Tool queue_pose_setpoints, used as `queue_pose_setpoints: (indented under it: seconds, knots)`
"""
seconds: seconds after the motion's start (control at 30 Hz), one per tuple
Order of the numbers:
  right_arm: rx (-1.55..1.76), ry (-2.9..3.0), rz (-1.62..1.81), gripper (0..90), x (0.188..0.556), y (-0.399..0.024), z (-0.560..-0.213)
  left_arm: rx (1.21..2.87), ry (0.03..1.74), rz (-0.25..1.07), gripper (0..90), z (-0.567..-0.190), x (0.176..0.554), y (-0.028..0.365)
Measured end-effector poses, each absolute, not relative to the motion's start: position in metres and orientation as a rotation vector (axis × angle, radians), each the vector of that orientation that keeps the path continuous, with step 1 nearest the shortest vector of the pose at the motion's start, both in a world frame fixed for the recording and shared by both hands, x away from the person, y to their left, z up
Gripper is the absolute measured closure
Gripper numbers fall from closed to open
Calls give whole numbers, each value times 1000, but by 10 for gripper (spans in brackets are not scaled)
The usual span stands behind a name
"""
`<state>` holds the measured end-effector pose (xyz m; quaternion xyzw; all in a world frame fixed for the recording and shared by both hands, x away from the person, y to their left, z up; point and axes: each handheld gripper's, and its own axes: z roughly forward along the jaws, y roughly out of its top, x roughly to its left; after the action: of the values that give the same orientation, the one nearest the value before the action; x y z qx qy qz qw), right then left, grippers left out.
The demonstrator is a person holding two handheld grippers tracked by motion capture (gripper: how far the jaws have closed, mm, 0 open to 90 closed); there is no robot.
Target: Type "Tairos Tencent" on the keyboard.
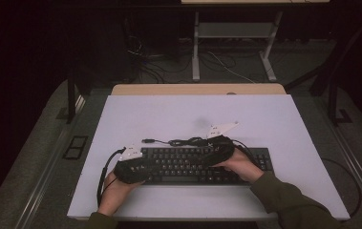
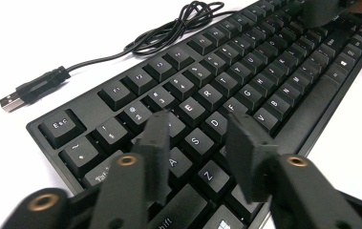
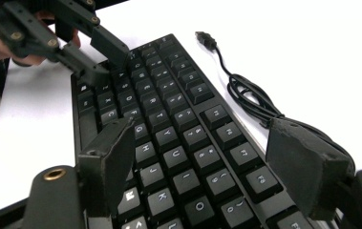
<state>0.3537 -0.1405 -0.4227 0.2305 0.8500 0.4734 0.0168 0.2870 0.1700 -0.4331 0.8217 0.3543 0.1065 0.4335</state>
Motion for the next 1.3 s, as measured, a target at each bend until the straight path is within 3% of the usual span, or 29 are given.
queue_pose_setpoints:
  seconds: [0.33, 0.67, 1.1, 1.3]
  knots:
    - [735, 2634, 1477, 353, 356, -138, -425, 2026, 892, 287, 358, -433, 287, 170]
    - [721, 2637, 1482, 630, 356, -139, -425, 2023, 906, 302, 177, -435, 287, 169]
    - [665, 2705, 1412, 881, 353, -135, -429, 2036, 882, 294, 129, -437, 286, 164]
    - [654, 2739, 1385, 894, 352, -134, -430, 2037, 883, 283, 107, -438, 287, 164]
